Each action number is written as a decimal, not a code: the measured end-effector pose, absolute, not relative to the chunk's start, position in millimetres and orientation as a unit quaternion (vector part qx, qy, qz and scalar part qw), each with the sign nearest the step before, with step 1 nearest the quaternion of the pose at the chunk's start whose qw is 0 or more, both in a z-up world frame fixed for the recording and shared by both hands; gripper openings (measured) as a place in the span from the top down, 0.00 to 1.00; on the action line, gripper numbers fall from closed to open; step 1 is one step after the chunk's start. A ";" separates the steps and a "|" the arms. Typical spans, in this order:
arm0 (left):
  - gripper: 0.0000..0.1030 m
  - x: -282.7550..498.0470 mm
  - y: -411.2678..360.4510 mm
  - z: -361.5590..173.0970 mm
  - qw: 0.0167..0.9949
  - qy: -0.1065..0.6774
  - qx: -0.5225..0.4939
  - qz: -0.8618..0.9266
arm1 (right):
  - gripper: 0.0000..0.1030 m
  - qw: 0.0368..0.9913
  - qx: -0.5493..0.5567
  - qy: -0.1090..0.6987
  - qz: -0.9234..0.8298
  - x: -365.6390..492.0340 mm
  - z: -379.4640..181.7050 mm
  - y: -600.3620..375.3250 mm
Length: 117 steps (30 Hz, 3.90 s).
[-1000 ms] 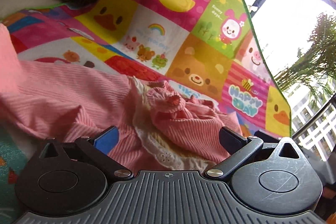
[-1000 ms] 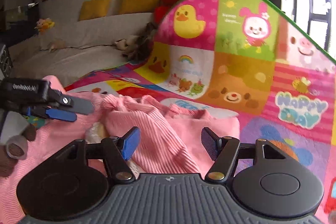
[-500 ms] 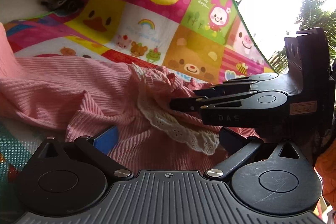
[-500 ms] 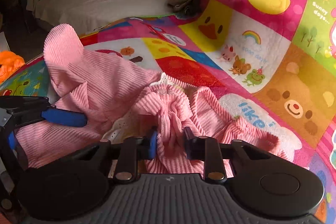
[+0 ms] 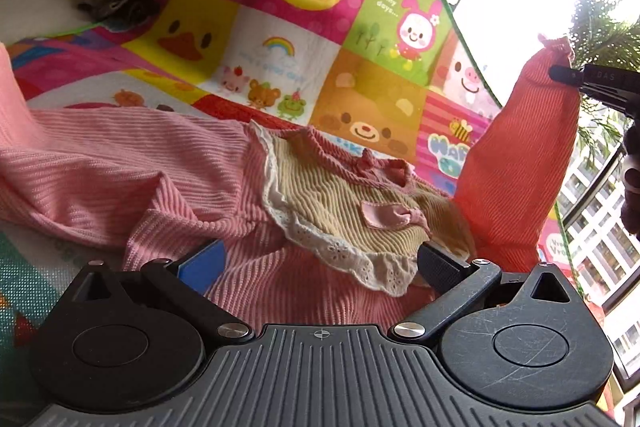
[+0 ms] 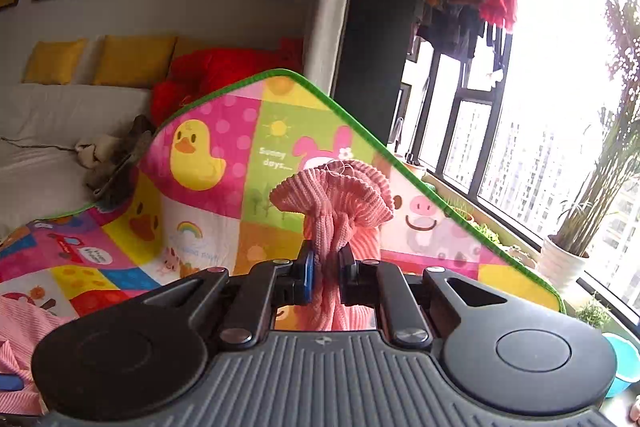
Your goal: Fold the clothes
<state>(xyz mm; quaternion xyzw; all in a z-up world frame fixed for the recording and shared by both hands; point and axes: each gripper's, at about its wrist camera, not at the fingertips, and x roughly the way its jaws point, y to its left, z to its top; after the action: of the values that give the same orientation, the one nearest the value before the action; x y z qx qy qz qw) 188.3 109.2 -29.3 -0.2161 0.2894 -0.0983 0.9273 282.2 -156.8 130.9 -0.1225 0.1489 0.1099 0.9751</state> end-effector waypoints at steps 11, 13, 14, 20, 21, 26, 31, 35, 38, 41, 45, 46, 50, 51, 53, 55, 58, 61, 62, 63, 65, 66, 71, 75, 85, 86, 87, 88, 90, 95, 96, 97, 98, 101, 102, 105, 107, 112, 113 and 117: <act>0.00 187.4 113.3 -30.5 0.924 0.286 -0.230 -0.104 | 0.45 0.918 0.053 0.232 0.318 286.1 119.7 -111.9; 0.00 187.3 113.3 -30.5 0.924 0.286 -0.230 -0.104 | 0.44 0.926 0.037 0.239 0.289 287.4 109.6 -122.6; 0.00 187.3 113.4 -30.6 0.924 0.286 -0.231 -0.105 | 0.44 0.929 0.030 0.246 0.276 288.2 101.9 -127.9; 0.00 185.7 119.0 -27.5 0.921 0.288 -0.247 -0.092 | 0.44 0.924 0.003 0.319 0.213 283.7 16.0 -148.4; 0.00 180.9 121.7 -22.8 0.921 0.286 -0.256 -0.072 | 0.44 0.926 -0.009 0.317 0.205 279.9 4.9 -149.6; 0.00 134.2 155.1 10.1 0.939 0.177 -0.281 0.092 | 0.42 0.934 -0.026 0.292 0.204 264.3 -15.7 -155.8; 0.00 142.5 223.0 -1.0 0.897 0.179 -0.315 0.254 | 0.39 0.940 -0.024 0.265 0.214 254.2 -6.6 -159.1; 0.00 158.3 271.4 -20.7 0.866 0.225 -0.353 0.274 | 0.37 0.943 -0.012 0.247 0.223 243.6 11.7 -170.7; 0.51 162.4 284.0 -24.3 0.871 0.233 -0.355 0.248 | 0.35 0.948 -0.002 0.229 0.221 235.5 25.9 -184.1; 0.77 174.2 276.4 -5.2 0.896 0.231 -0.326 0.192 | 0.34 0.953 0.011 0.214 0.215 229.5 37.3 -199.6; 0.77 192.6 223.2 45.4 0.949 0.174 -0.235 0.115 | 0.33 0.959 0.020 0.201 0.200 226.4 45.6 -213.3; 0.77 198.0 206.0 56.7 0.957 0.164 -0.225 0.085 | 0.33 0.959 0.023 0.200 0.198 226.1 46.7 -215.1; 0.20 217.3 136.3 82.0 0.962 0.154 -0.213 -0.075 | 0.33 0.959 0.029 0.204 0.195 226.1 47.2 -218.5; 0.10 219.6 121.6 82.4 0.956 0.158 -0.218 -0.117 | 0.33 0.959 0.028 0.206 0.192 225.9 46.6 -218.5; 0.08 219.6 101.1 80.8 0.946 0.164 -0.226 -0.163 | 0.33 0.958 0.026 0.211 0.191 224.9 45.9 -219.7; 0.07 217.2 96.1 78.1 0.941 0.175 -0.233 -0.174 | 0.31 0.957 0.025 0.215 0.191 224.6 46.3 -220.5; 0.05 212.0 100.5 70.7 0.941 0.188 -0.233 -0.157 | 0.30 0.953 0.032 0.224 0.201 228.5 48.7 -216.8; 0.05 206.3 110.3 58.6 0.954 0.211 -0.185 -0.104 | 0.30 0.938 0.056 0.247 0.238 238.4 50.0 -201.1; 0.05 204.1 114.2 53.5 0.955 0.219 -0.176 -0.095 | 0.31 0.931 0.060 0.254 0.255 242.2 48.9 -192.4; 0.04 201.9 118.2 48.5 0.956 0.228 -0.167 -0.086 | 0.31 0.924 0.060 0.262 0.271 246.9 45.8 -180.4; 0.04 198.5 124.4 39.2 0.955 0.245 -0.152 -0.072 | 0.31 0.914 0.054 0.281 0.286 257.6 35.3 -156.7; 0.04 197.2 126.5 35.1 0.954 0.253 -0.146 -0.067 | 0.31 0.910 0.056 0.292 0.289 263.4 28.3 -146.5; 0.03 194.6 127.3 27.2 0.953 0.272 -0.124 -0.056 | 0.73 0.897 0.058 0.307 0.313 269.3 14.6 -108.5; 0.03 194.2 126.0 29.3 0.953 0.269 -0.125 -0.065 | 0.94 0.923 0.018 0.231 0.308 252.0 50.6 -111.2; 0.01 210.9 94.6 11.7 0.936 0.312 -0.115 -0.115 | 0.94 0.942 -0.002 0.264 0.207 282.2 39.9 -183.7; 0.01 211.8 92.3 11.7 0.936 0.315 -0.112 -0.114 | 0.94 0.938 -0.008 0.284 0.196 287.7 25.4 -186.4; 0.01 212.5 90.0 12.0 0.936 0.316 -0.109 -0.113 | 0.94 0.934 -0.013 0.304 0.186 293.6 11.2 -188.7; 0.01 211.9 87.4 15.4 0.937 0.310 -0.108 -0.118 | 0.93 0.931 -0.017 0.320 0.174 297.6 -0.7 -191.3; 0.01 211.5 81.8 24.2 0.939 0.296 -0.106 -0.137 | 0.93 0.928 -0.009 0.333 0.167 301.2 -15.3 -198.7; 0.00 229.5 62.6 16.8 0.932 0.298 -0.122 -0.164 | 0.70 0.939 -0.004 0.300 0.170 288.6 0.0 -207.8; 0.00 234.2 59.0 12.3 0.929 0.304 -0.129 -0.166 | 0.60 0.942 -0.011 0.288 0.174 283.8 5.3 -207.5; 0.00 236.5 55.8 5.4 0.925 0.313 -0.134 -0.169 | 0.56 0.944 -0.014 0.276 0.180 279.0 10.9 -206.6; 0.00 236.7 52.0 -0.4 0.923 0.319 -0.131 -0.170 | 0.55 0.946 -0.014 0.264 0.189 274.7 17.1 -205.2; 0.00 235.5 43.1 -15.0 0.922 0.326 -0.119 -0.172 | 0.43 0.938 0.022 0.249 0.239 271.3 36.1 -197.4; 0.00 234.1 41.5 -18.3 0.924 0.323 -0.113 -0.173 | 0.35 0.934 0.037 0.251 0.253 273.0 39.2 -194.2; 0.00 229.2 41.8 -23.7 0.928 0.312 -0.104 -0.177 | 0.29 0.914 0.080 0.292 0.271 289.7 28.8 -183.5; 0.00 226.4 45.5 -22.8 0.927 0.311 -0.109 -0.178 | 0.23 0.900 0.104 0.322 0.276 300.9 19.9 -176.7; 0.00 220.2 55.1 -22.1 0.924 0.308 -0.128 -0.186 | 0.13 0.888 0.140 0.363 0.244 311.0 -14.6 -180.0; 0.00 219.8 56.0 -23.3 0.924 0.307 -0.131 -0.187 | 0.12 0.887 0.150 0.363 0.245 310.5 -15.4 -180.9; 0.00 219.4 55.1 -26.1 0.925 0.303 -0.133 -0.185 | 0.00 0.878 0.198 0.357 0.249 310.1 -18.8 -185.0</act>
<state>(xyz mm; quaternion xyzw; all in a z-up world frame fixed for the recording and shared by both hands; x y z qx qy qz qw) 219.4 55.1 -26.1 -0.1332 0.3026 -0.1850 0.9255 310.1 -185.0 -18.8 0.1981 0.3569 0.2485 0.8784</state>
